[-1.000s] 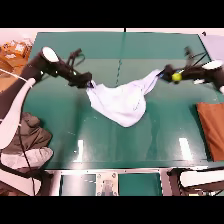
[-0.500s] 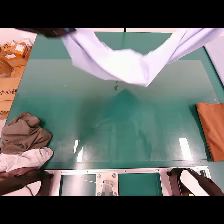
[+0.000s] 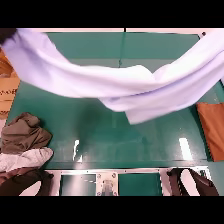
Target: Fold the shirts.
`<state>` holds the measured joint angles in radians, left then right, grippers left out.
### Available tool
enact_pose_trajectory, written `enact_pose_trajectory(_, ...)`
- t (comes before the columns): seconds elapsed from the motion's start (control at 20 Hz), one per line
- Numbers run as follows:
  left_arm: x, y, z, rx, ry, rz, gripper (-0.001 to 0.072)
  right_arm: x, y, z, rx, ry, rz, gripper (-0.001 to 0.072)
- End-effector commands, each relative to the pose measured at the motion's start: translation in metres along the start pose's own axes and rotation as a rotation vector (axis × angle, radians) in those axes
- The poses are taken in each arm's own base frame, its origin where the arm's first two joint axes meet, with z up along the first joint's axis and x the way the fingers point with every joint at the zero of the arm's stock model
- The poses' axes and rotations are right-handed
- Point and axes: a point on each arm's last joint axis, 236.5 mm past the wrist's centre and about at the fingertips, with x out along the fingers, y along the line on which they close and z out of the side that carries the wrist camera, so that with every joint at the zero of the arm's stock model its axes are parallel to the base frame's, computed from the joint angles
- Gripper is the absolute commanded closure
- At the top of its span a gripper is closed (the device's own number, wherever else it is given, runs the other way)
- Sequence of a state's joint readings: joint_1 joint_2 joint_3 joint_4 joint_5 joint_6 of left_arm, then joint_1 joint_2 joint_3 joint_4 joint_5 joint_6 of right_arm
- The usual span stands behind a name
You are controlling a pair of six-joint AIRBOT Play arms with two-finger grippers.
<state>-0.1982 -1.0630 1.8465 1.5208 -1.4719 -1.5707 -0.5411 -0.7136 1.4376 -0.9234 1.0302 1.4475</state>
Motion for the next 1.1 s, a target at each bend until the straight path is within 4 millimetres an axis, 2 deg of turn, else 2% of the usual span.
enact_pose_trajectory(0.0, 0.069, -0.013, -0.063, -0.043, 0.189, -0.066, 0.0678, 0.042, -0.025, -0.096, 0.149, 0.215, 0.039, 0.0701)
enact_pose_trajectory(0.1, 0.125, -0.028, -0.126, -0.103, 0.317, -0.135, 0.0678, 0.070, -0.036, -0.183, 0.227, 0.383, 0.063, 0.0701)
enact_pose_trajectory(0.2, 0.171, -0.035, -0.194, -0.161, 0.405, -0.166, 0.0678, 0.084, -0.048, -0.269, 0.275, 0.540, 0.049, 0.0701)
enact_pose_trajectory(0.3, 0.199, -0.048, -0.256, -0.227, 0.460, -0.214, 0.0677, 0.091, -0.061, -0.337, 0.309, 0.655, 0.012, 0.0701)
enact_pose_trajectory(0.4, 0.209, -0.063, -0.302, -0.315, 0.507, -0.262, 0.0676, 0.096, -0.074, -0.376, 0.336, 0.736, -0.024, 0.0701)
enact_pose_trajectory(0.5, 0.204, -0.065, -0.332, -0.301, 0.579, -0.269, 0.0675, 0.106, -0.086, -0.387, 0.325, 0.759, -0.042, 0.0701)
enact_pose_trajectory(0.55, 0.201, -0.060, -0.334, -0.273, 0.599, -0.256, 0.0602, 0.111, -0.092, -0.384, 0.317, 0.749, -0.050, 0.0701)
enact_pose_trajectory(0.6, 0.199, -0.056, -0.327, -0.262, 0.598, -0.251, 0.0288, 0.116, -0.096, -0.377, 0.316, 0.736, -0.055, 0.0701)
enact_pose_trajectory(0.65, 0.198, -0.051, -0.312, -0.271, 0.576, -0.249, 0.0074, 0.120, -0.099, -0.367, 0.312, 0.715, -0.060, 0.0701)
enact_pose_trajectory(0.75, 0.194, -0.030, -0.259, -0.281, 0.480, -0.229, 0.0048, 0.125, -0.105, -0.349, 0.286, 0.675, -0.060, 0.0701)
enact_pose_trajectory(0.9, 0.186, 0.025, -0.160, -0.325, 0.218, -0.140, 0.0048, 0.126, -0.108, -0.343, 0.284, 0.665, -0.062, 0.0701)
enact_pose_trajectory(0.95, 0.186, 0.039, -0.138, -0.349, 0.157, -0.123, 0.0048, 0.126, -0.108, -0.343, 0.285, 0.666, -0.062, 0.0701)
enact_pose_trajectory(1.0, 0.191, 0.044, -0.129, -0.360, 0.143, -0.127, 0.0049, 0.126, -0.108, -0.344, 0.286, 0.667, -0.062, 0.0701)
enact_pose_trajectory(1.05, 0.202, 0.041, -0.130, -0.358, 0.162, -0.156, 0.0048, 0.126, -0.108, -0.344, 0.285, 0.667, -0.062, 0.0701)
